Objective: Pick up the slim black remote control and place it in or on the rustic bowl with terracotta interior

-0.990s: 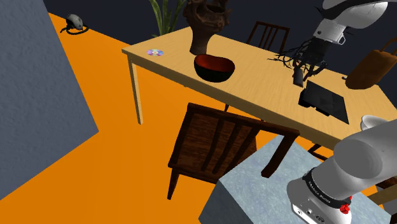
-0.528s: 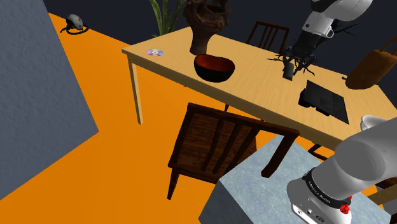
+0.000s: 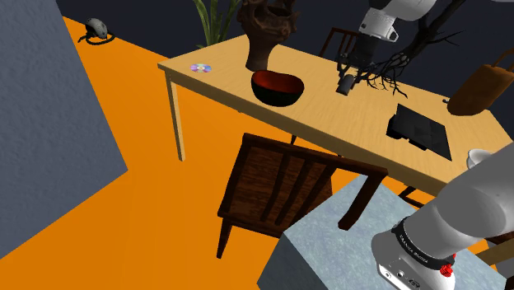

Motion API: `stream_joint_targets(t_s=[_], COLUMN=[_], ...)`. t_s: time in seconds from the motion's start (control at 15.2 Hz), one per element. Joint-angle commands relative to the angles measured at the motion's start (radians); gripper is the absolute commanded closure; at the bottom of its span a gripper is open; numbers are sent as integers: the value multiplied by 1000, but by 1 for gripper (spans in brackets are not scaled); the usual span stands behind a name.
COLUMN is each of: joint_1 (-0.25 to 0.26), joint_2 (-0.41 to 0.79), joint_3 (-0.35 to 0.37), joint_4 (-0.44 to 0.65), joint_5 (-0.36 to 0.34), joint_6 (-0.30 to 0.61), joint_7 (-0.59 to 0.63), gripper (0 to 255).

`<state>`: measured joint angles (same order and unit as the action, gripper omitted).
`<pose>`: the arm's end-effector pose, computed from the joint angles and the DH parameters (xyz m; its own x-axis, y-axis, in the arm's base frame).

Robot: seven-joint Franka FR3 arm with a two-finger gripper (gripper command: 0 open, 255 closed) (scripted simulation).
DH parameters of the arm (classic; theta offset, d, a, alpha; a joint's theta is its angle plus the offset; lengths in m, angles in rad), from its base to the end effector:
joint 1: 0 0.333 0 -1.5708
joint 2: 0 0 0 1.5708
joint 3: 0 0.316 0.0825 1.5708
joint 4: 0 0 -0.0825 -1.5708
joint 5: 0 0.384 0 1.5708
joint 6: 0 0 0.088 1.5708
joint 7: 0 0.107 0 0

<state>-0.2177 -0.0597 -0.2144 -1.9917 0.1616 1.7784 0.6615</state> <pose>0.4801 -0.2079 0.4761 0.4121 -0.8831 -0.2242 -0.9088 -0.4159 -0.0320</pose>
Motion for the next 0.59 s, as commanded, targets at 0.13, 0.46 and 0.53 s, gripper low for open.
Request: stream_joint_targets(t_s=[0.13, 0.46, 0.53], joint_1=[37, 75, 82], joint_2=[98, 236, 265], joint_3=[37, 74, 81], joint_4=[110, 278, 317], joint_5=[31, 59, 63], joint_6=[-2, -21, -27], joint_7=[65, 139, 154], gripper=[255, 255, 255])
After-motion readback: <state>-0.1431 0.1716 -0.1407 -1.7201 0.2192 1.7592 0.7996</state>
